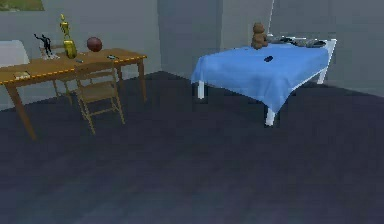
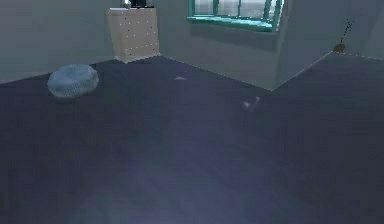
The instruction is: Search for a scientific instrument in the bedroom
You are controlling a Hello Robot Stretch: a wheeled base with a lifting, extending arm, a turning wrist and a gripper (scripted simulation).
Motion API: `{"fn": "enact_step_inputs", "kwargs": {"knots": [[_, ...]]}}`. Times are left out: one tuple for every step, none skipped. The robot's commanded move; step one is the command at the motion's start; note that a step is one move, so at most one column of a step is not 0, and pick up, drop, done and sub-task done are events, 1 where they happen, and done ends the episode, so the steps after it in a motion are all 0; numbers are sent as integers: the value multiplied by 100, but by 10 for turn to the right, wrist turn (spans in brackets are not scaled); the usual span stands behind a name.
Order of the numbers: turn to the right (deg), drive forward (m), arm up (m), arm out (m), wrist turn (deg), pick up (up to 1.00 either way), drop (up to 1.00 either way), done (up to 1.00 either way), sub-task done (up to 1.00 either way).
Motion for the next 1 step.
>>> {"fn": "enact_step_inputs", "kwargs": {"knots": [[-90,0,0,0,0,0,0,0,0]]}}
